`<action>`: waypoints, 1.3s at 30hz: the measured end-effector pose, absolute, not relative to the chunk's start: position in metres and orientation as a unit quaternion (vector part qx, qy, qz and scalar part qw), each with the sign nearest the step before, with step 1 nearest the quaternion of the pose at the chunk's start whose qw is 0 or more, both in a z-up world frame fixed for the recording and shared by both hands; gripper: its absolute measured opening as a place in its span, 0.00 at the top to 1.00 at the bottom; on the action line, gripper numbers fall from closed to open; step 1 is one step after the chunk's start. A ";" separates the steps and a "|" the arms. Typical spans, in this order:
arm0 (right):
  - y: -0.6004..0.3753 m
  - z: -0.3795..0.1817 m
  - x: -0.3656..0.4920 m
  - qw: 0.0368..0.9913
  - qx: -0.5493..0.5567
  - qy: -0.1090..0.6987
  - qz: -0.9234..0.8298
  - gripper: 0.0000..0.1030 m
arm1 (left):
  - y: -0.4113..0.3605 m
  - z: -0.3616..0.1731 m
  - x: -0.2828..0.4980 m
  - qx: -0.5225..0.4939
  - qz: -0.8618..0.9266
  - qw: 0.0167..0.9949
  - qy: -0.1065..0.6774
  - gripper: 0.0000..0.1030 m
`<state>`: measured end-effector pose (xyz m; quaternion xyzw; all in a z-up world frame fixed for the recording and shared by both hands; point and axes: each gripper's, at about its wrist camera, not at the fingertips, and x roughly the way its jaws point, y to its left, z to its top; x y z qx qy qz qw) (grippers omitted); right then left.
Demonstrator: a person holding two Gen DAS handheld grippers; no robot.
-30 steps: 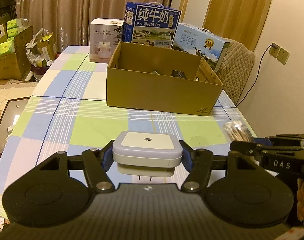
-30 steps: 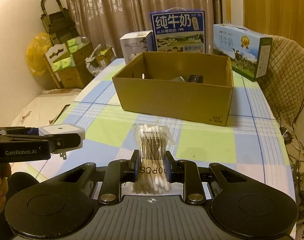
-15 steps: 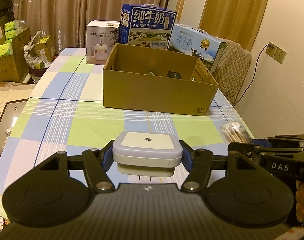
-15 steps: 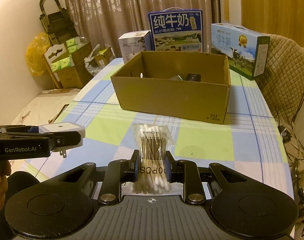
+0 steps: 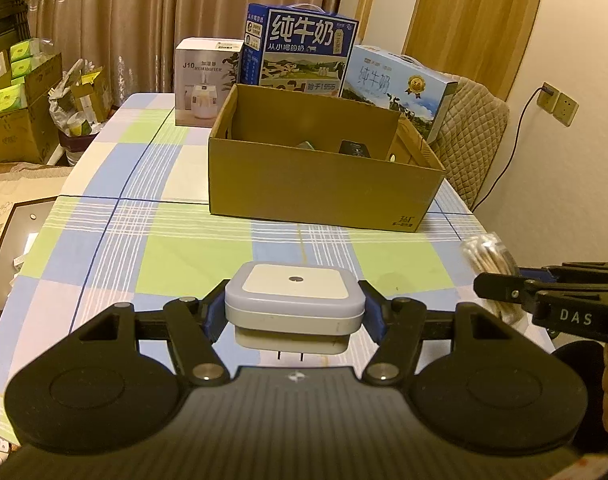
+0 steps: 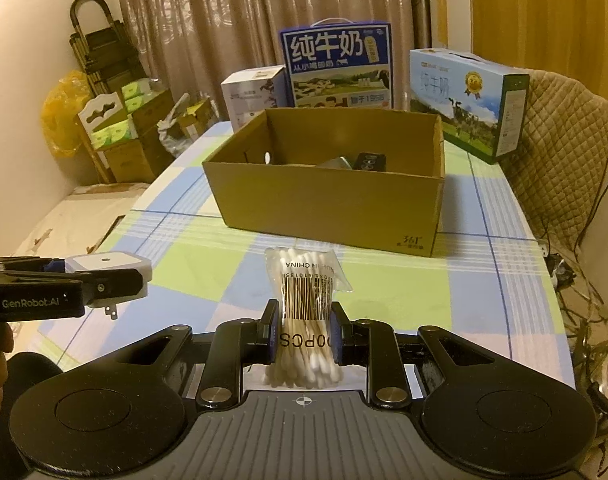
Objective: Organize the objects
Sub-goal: 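Lift and carry the plug device and swab bag toward the box with both tools, then lower the plug device into the box and open the left tool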
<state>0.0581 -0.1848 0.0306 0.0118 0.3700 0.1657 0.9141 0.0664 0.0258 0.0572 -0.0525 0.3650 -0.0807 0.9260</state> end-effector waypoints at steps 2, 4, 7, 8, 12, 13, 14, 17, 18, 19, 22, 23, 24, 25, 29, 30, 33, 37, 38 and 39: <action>-0.187 0.030 0.061 0.915 0.013 0.370 0.164 0.79 | 0.026 0.057 0.069 -0.052 -0.081 0.926 0.365 0.41; -0.189 0.030 0.063 0.915 0.013 0.369 0.162 0.79 | 0.025 0.057 0.072 -0.050 -0.080 0.926 0.366 0.41; -0.192 0.031 0.068 0.916 0.011 0.368 0.161 0.79 | 0.025 0.056 0.077 -0.048 -0.080 0.925 0.368 0.41; -0.193 0.031 0.071 0.916 0.010 0.368 0.160 0.79 | 0.025 0.056 0.079 -0.047 -0.081 0.925 0.368 0.41; -0.199 0.033 0.082 0.918 0.009 0.365 0.154 0.79 | 0.021 0.055 0.090 -0.039 -0.084 0.925 0.369 0.41; -0.200 0.033 0.085 0.918 0.007 0.365 0.153 0.79 | 0.020 0.055 0.093 -0.037 -0.085 0.925 0.369 0.41; -0.201 0.034 0.088 0.918 0.006 0.365 0.153 0.79 | 0.020 0.055 0.096 -0.037 -0.086 0.925 0.369 0.41; -0.205 0.036 0.098 0.920 0.000 0.363 0.151 0.79 | 0.018 0.057 0.107 -0.032 -0.089 0.925 0.367 0.41; -0.207 0.036 0.103 0.920 -0.001 0.362 0.150 0.79 | 0.018 0.058 0.110 -0.031 -0.090 0.926 0.366 0.41; -0.209 0.037 0.107 0.920 -0.002 0.361 0.149 0.79 | 0.018 0.059 0.115 -0.030 -0.092 0.926 0.365 0.41; -0.211 0.041 0.120 0.922 -0.005 0.358 0.150 0.79 | 0.018 0.063 0.129 -0.028 -0.095 0.927 0.361 0.41; -0.211 0.043 0.125 0.922 -0.007 0.356 0.150 0.79 | 0.018 0.065 0.134 -0.028 -0.096 0.928 0.360 0.41; -0.211 0.045 0.130 0.923 -0.008 0.355 0.151 0.79 | 0.018 0.067 0.140 -0.028 -0.097 0.928 0.359 0.41; -0.211 0.046 0.135 0.923 -0.010 0.354 0.152 0.79 | 0.018 0.068 0.145 -0.028 -0.098 0.928 0.358 0.41; -0.210 0.054 0.156 0.924 -0.017 0.348 0.156 0.79 | 0.017 0.074 0.168 -0.026 -0.102 0.929 0.355 0.41; -0.210 0.056 0.162 0.925 -0.019 0.346 0.156 0.79 | 0.017 0.075 0.175 -0.027 -0.104 0.929 0.355 0.41; -0.209 0.058 0.175 0.925 -0.023 0.346 0.157 0.79 | 0.016 0.079 0.192 -0.021 -0.104 0.929 0.353 0.41; -0.206 0.057 0.188 0.923 -0.026 0.348 0.162 0.79 | 0.014 0.082 0.212 -0.014 -0.106 0.930 0.352 0.41; -0.205 0.056 0.190 0.923 -0.027 0.349 0.163 0.79 | 0.013 0.083 0.215 -0.012 -0.107 0.930 0.352 0.41; -0.204 0.056 0.193 0.922 -0.028 0.349 0.164 0.79 | 0.013 0.083 0.219 -0.012 -0.107 0.930 0.352 0.41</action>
